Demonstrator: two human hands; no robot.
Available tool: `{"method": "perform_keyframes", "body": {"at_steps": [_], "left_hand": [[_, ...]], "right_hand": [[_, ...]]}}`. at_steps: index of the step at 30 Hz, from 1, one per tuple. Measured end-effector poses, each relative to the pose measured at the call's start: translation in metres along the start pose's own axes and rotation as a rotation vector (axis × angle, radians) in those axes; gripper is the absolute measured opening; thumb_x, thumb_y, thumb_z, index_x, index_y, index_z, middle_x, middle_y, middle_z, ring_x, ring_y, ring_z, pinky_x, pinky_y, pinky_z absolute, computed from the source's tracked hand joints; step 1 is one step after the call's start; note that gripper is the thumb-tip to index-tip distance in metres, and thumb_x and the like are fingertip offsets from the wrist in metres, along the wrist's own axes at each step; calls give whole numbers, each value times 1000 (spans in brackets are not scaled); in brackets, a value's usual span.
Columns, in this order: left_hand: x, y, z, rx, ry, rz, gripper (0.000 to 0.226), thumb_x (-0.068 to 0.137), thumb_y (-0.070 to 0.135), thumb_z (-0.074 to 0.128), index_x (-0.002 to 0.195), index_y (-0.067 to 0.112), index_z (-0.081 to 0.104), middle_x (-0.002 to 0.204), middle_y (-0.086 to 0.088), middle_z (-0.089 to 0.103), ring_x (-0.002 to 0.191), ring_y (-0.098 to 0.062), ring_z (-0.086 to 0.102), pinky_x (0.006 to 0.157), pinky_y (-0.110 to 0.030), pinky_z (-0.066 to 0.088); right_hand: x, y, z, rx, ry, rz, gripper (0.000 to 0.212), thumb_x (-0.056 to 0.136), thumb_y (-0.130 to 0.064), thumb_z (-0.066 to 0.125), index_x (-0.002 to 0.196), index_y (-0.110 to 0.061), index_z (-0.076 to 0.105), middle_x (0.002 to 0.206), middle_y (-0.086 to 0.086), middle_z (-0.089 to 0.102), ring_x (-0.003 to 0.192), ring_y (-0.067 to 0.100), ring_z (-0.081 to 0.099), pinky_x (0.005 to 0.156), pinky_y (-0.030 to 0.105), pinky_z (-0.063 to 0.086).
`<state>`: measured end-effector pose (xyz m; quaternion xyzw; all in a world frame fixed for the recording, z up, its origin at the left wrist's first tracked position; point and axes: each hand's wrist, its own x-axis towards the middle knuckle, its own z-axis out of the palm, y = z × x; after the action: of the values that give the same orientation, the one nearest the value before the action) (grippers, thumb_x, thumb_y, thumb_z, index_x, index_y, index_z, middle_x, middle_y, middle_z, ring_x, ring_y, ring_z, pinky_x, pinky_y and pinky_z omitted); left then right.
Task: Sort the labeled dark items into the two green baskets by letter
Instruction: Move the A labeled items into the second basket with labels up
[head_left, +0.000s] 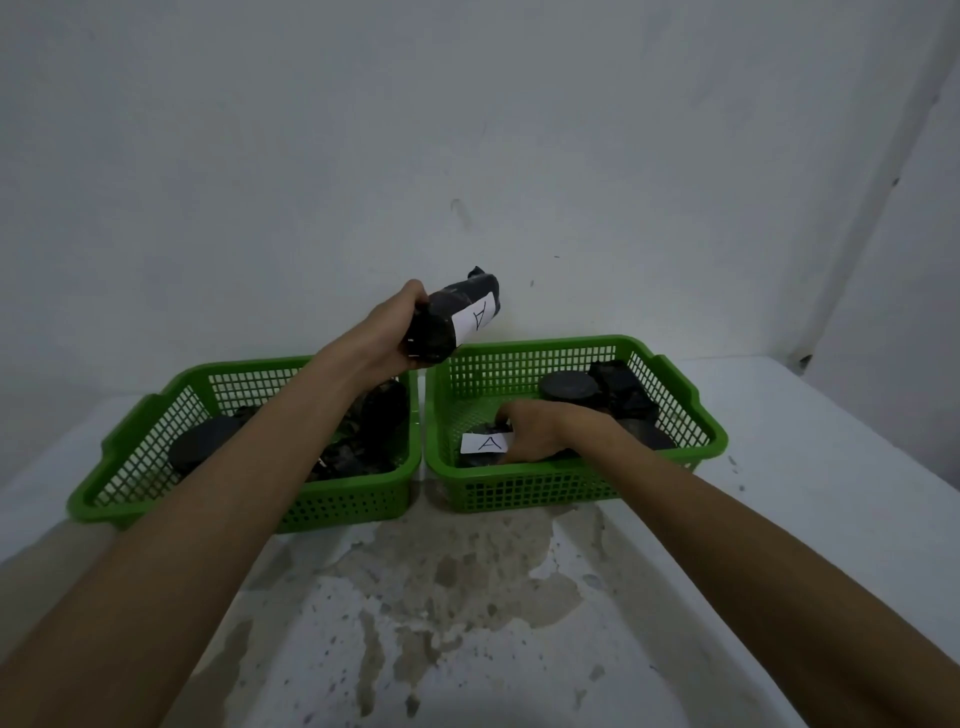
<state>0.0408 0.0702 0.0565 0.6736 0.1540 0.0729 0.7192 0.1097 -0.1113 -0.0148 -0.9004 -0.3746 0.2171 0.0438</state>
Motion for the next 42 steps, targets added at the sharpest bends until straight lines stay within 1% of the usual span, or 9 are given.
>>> {"method": "perform_keyframes", "body": {"at_steps": [3,8,15,19,25,32,37,40,42], "left_hand": [[-1,-3,-5,-16,-6,4,21,85,26,41,83,9,53,74,-10,58,66,-24,62,47,-23,48],[0,-6,-8,-49,-13,4,31,87,26,40,103,5,57,92,-16,63,80,-32,69,48,-21,49],[-8,-6,-6,-70,-1,-3,31,85,25,44,109,8,54,109,-21,61,89,-36,71,54,-26,48],[-16,-2,2,-99,-50,-20,31,88,26,42,113,10,51,106,-20,64,79,-35,72,54,-27,50],[-32,4,9,-60,-134,-58,33,89,26,39,111,10,58,93,-15,72,74,-34,70,48,-26,47],[-39,6,8,8,-144,-81,37,89,28,37,110,10,60,80,-13,72,62,-30,67,45,-24,41],[-37,6,1,79,-168,-63,35,88,28,42,111,13,63,96,-15,71,84,-32,72,65,-32,51],[-33,5,-3,166,-63,58,27,91,28,50,96,9,67,96,-16,60,79,-23,63,68,-33,51],[-36,8,-6,323,-64,167,34,94,40,53,96,12,74,102,-8,71,91,-21,64,80,-32,49]], "right_hand": [[-3,-1,-2,1,-15,10,72,87,-47,71,142,-6,48,140,14,56,119,33,59,103,46,48],[-17,3,-17,61,102,18,110,74,-69,70,156,-13,25,156,8,40,138,29,44,112,41,37],[-52,14,-71,-5,651,-44,66,85,-39,73,142,-19,45,131,3,61,118,24,58,92,37,47],[-70,11,-82,-187,856,-131,76,84,-37,71,149,-19,36,141,5,48,128,25,47,89,41,50],[-76,5,-66,-296,833,-202,100,76,-45,78,155,-18,23,151,6,38,134,28,41,101,45,45],[-76,-5,-59,-293,893,-265,76,83,-38,71,147,-16,38,140,4,53,126,26,47,96,43,46],[-78,-7,-62,-295,908,-279,63,84,-36,69,139,-17,46,131,2,58,117,25,51,89,40,44],[-77,-4,-63,-293,894,-279,60,84,-33,68,139,-18,47,131,2,58,115,25,52,87,40,44],[-75,-2,-63,-298,883,-281,60,84,-30,69,139,-19,47,132,2,57,115,25,52,87,40,44]]}}
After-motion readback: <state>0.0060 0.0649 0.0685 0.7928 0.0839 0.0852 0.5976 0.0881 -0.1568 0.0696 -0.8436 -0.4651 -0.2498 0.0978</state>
